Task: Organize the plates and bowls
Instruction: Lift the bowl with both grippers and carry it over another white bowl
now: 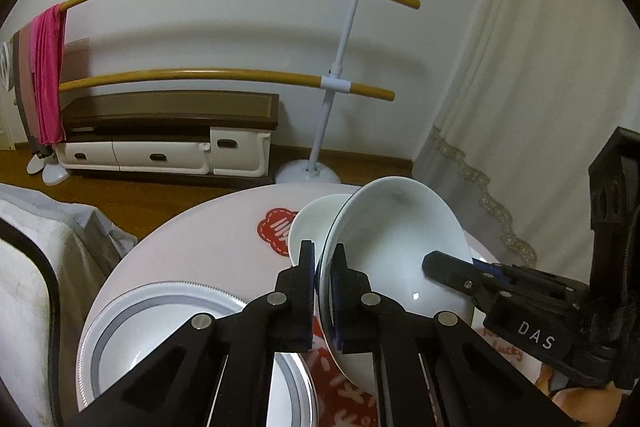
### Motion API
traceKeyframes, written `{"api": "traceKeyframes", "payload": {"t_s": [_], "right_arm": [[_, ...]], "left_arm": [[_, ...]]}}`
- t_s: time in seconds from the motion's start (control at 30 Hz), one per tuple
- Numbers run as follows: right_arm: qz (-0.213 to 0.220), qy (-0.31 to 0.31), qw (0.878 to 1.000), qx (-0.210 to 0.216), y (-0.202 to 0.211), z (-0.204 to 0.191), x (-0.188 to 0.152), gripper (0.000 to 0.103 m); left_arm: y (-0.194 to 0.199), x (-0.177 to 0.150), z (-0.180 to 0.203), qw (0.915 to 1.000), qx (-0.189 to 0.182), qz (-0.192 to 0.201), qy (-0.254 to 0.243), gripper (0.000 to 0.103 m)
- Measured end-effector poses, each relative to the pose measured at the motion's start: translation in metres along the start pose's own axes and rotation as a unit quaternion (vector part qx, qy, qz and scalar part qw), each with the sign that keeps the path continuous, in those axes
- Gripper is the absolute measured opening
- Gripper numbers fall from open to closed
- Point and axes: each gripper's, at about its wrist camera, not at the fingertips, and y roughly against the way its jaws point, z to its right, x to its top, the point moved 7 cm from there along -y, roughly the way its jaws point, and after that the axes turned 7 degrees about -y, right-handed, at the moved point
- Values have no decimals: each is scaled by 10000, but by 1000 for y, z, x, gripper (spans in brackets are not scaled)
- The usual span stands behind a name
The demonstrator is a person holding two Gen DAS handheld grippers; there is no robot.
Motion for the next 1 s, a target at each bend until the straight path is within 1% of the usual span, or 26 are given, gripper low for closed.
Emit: {"api": "traceKeyframes", "payload": {"t_s": [0.13, 0.27, 0.47, 0.6, 0.8, 1.0], "right_arm": [[-115, -155, 9998, 41, -16, 10, 8, 10], [-176, -184, 9997, 26, -30, 16, 13, 10], [-193, -219, 9995, -105, -44, 21, 23, 11], [-241, -281, 9992, -137, -52, 27, 24, 12], [-336, -372, 9987, -109, -60, 35, 25, 14], [-300, -430, 9985, -133, -61, 41, 30, 13]], "left_arm": [[-24, 10, -5, 10000, -11, -85, 49, 2], [-33, 17, -9, 9999, -4, -121, 101, 2], [-53, 30, -10, 9997, 21, -216, 114, 2], [-70, 39, -8, 9995, 4, -292, 112, 3], [-91, 45, -10, 9991, 82, -415, 92, 3], [-111, 51, -7, 9986, 115, -513, 97, 3]]}}
